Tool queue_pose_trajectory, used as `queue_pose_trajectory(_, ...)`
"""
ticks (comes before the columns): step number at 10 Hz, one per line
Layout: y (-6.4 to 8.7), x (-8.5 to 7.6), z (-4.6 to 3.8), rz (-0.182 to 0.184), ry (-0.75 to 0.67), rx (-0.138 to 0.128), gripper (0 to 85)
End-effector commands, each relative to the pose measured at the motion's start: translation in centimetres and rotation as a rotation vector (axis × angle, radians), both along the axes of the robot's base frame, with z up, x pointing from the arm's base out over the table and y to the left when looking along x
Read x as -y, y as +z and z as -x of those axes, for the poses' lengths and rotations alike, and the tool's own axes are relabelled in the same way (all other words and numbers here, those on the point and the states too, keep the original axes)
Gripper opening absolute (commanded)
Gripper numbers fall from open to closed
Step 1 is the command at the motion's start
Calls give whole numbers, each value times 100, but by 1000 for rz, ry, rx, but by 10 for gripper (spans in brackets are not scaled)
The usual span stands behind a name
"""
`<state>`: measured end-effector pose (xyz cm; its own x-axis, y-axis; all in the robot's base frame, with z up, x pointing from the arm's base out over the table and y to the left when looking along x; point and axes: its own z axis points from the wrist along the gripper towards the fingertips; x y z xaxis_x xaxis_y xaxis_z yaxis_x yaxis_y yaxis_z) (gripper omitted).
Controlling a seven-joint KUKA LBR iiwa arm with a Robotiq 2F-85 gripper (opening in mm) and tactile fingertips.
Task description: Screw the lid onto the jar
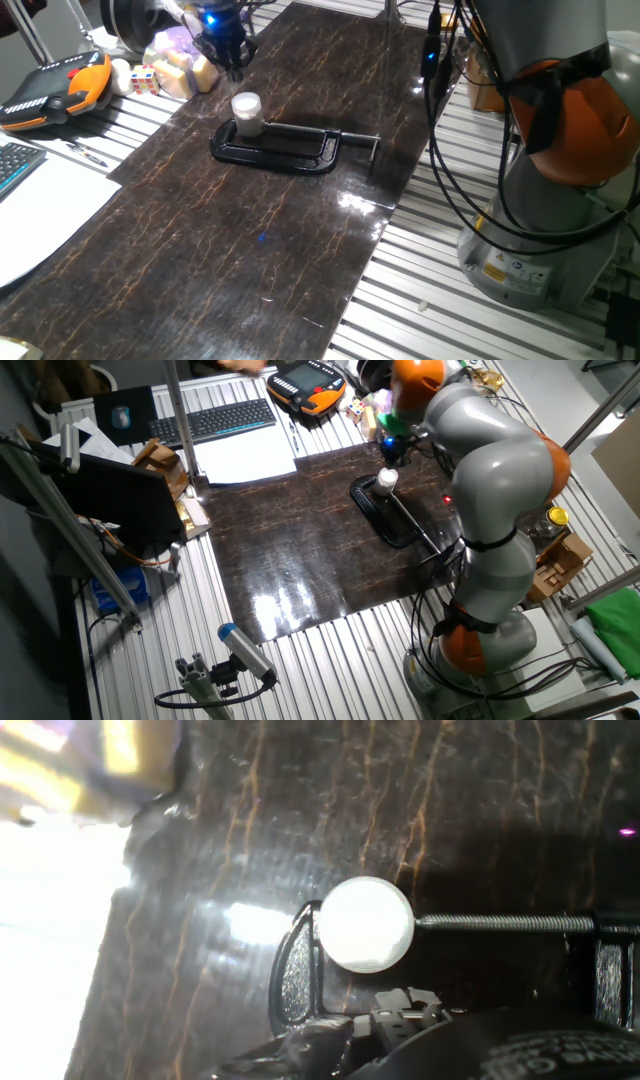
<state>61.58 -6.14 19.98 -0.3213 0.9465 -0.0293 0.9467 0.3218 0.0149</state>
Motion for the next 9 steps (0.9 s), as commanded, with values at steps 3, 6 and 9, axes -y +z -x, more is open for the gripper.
queue_pose_trajectory(3, 61, -82, 41, 13, 577, -11, 7)
queue_pose_trajectory(6, 86, -65, 63, 14, 748, -13, 7)
queue_pose_trajectory(9, 116, -47, 101, 46, 885, -25, 7)
